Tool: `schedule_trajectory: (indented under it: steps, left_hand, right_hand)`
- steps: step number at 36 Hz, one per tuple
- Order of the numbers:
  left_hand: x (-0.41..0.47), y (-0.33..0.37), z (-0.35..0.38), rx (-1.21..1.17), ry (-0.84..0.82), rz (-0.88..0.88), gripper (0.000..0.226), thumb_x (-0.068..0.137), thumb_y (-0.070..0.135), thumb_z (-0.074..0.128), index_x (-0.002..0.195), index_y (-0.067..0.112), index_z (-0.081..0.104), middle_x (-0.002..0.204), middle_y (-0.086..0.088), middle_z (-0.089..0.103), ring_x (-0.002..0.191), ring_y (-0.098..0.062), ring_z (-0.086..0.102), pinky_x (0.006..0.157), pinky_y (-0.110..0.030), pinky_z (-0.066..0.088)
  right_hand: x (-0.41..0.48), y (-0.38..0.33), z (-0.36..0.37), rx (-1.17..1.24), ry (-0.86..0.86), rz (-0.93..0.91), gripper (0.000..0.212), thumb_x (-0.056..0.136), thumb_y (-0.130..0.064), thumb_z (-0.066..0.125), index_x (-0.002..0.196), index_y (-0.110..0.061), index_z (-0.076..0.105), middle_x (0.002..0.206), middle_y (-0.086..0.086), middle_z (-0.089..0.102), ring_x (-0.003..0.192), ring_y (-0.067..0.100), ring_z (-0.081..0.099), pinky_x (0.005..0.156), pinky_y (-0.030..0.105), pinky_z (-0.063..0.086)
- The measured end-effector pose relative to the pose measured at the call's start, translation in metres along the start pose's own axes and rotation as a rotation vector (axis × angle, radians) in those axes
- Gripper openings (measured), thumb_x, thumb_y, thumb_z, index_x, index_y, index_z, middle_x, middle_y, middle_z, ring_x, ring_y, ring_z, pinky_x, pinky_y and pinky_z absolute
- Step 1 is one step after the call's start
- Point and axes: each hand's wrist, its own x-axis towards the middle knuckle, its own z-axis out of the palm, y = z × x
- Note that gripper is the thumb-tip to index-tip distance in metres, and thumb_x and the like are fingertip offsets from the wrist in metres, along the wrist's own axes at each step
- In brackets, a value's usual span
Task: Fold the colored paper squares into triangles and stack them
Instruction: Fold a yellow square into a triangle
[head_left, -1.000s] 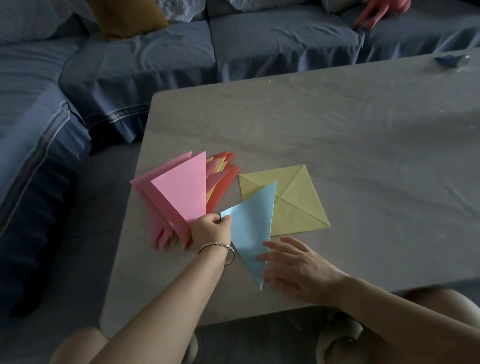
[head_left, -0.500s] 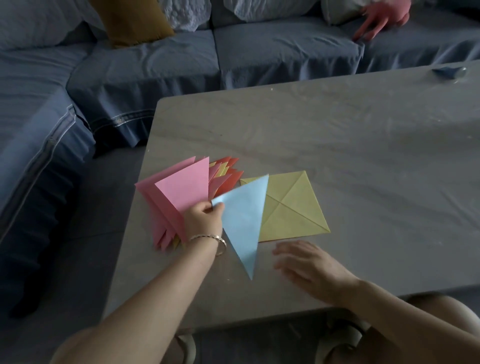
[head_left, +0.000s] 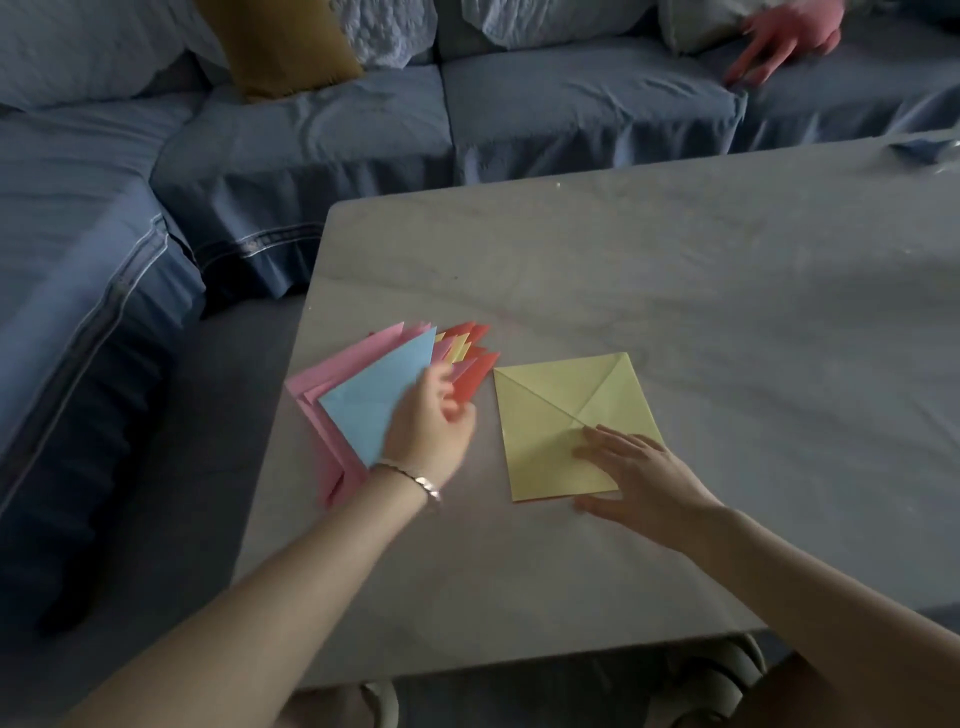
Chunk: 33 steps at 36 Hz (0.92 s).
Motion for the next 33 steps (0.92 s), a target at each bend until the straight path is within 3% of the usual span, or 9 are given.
schedule_trajectory:
  steps: [3, 7, 10, 13, 18, 21, 24, 29, 33]
  left_hand:
    - [-0.009, 0.005, 0.032, -0.105, -0.255, -0.292, 0.049, 0.081, 0.022, 0.061, 0.127, 0.017, 0.046, 0.12, -0.005, 0.055, 0.109, -0.021, 0.054, 0.093, -0.025, 0.04]
    - [-0.01, 0.011, 0.048, -0.27, -0.25, -0.454, 0.018, 0.074, 0.019, 0.06, 0.092, 0.021, 0.057, 0.095, -0.005, 0.061, 0.096, -0.023, 0.061, 0.089, -0.037, 0.049]
    - [-0.01, 0.012, 0.053, -0.367, -0.187, -0.526, 0.041, 0.074, 0.017, 0.059, 0.115, 0.016, 0.057, 0.101, -0.002, 0.065, 0.096, -0.02, 0.063, 0.088, -0.032, 0.049]
    - [-0.01, 0.011, 0.05, -0.454, -0.137, -0.549, 0.052, 0.055, 0.024, 0.054, 0.107, 0.019, 0.059, 0.088, 0.001, 0.068, 0.085, -0.018, 0.065, 0.088, -0.04, 0.053]
    - [-0.007, 0.008, 0.051, -0.591, -0.139, -0.571, 0.027, 0.076, 0.007, 0.059, 0.102, 0.013, 0.053, 0.071, -0.003, 0.062, 0.068, -0.019, 0.059, 0.073, -0.033, 0.052]
    - [-0.007, 0.01, 0.051, -0.43, -0.166, -0.527, 0.019, 0.07, 0.025, 0.07, 0.083, 0.015, 0.059, 0.077, -0.001, 0.061, 0.076, -0.02, 0.059, 0.08, -0.033, 0.049]
    - [-0.009, 0.012, 0.051, -0.27, -0.26, -0.474, 0.029, 0.071, 0.032, 0.069, 0.059, 0.025, 0.043, 0.076, -0.001, 0.049, 0.07, -0.019, 0.045, 0.071, -0.03, 0.04]
    - [-0.008, 0.015, 0.047, -0.36, -0.32, -0.506, 0.016, 0.076, -0.001, 0.065, 0.082, 0.009, 0.053, 0.075, -0.011, 0.059, 0.032, -0.012, 0.053, 0.052, -0.025, 0.049]
    - [-0.007, 0.01, 0.032, -0.422, -0.338, -0.497, 0.017, 0.078, -0.009, 0.06, 0.084, 0.005, 0.054, 0.073, -0.007, 0.055, 0.033, -0.009, 0.055, 0.039, -0.018, 0.047]
  right_hand:
    - [0.0, 0.0, 0.001, 0.032, 0.016, 0.016, 0.064, 0.084, -0.056, 0.053, 0.14, -0.028, 0.036, 0.153, -0.01, 0.018, 0.141, 0.006, 0.013, 0.109, 0.018, 0.013]
    - [0.002, 0.0, 0.002, 0.057, 0.027, 0.019, 0.062, 0.082, -0.054, 0.057, 0.136, -0.028, 0.042, 0.152, -0.01, 0.024, 0.14, 0.006, 0.018, 0.109, 0.019, 0.017]
    - [0.005, 0.002, 0.001, 0.062, 0.038, 0.033, 0.055, 0.084, -0.051, 0.057, 0.134, -0.03, 0.045, 0.15, -0.011, 0.029, 0.139, 0.006, 0.022, 0.108, 0.019, 0.019]
    - [0.006, 0.003, -0.001, 0.049, 0.033, 0.031, 0.053, 0.085, -0.051, 0.055, 0.134, -0.032, 0.045, 0.149, -0.013, 0.03, 0.138, 0.005, 0.024, 0.107, 0.019, 0.022]
    - [0.005, 0.003, -0.001, 0.054, 0.015, 0.021, 0.057, 0.083, -0.052, 0.057, 0.134, -0.032, 0.044, 0.15, -0.012, 0.029, 0.139, 0.006, 0.023, 0.107, 0.019, 0.022]
    - [0.004, 0.003, -0.001, 0.06, 0.009, 0.022, 0.059, 0.083, -0.053, 0.056, 0.136, -0.032, 0.041, 0.151, -0.012, 0.027, 0.139, 0.006, 0.021, 0.108, 0.019, 0.02]
    - [0.004, 0.003, 0.001, 0.045, 0.024, 0.018, 0.059, 0.085, -0.053, 0.054, 0.137, -0.03, 0.04, 0.152, -0.011, 0.025, 0.14, 0.007, 0.019, 0.108, 0.019, 0.018]
    - [0.0, 0.008, 0.006, 0.061, 0.15, -0.027, 0.057, 0.078, -0.03, 0.069, 0.131, -0.017, 0.05, 0.14, 0.003, 0.046, 0.13, 0.022, 0.043, 0.107, 0.034, 0.029]
    - [-0.011, 0.022, 0.005, 0.092, 0.304, -0.013, 0.054, 0.059, -0.007, 0.082, 0.11, -0.014, 0.067, 0.117, 0.007, 0.065, 0.106, 0.03, 0.062, 0.091, 0.042, 0.043]
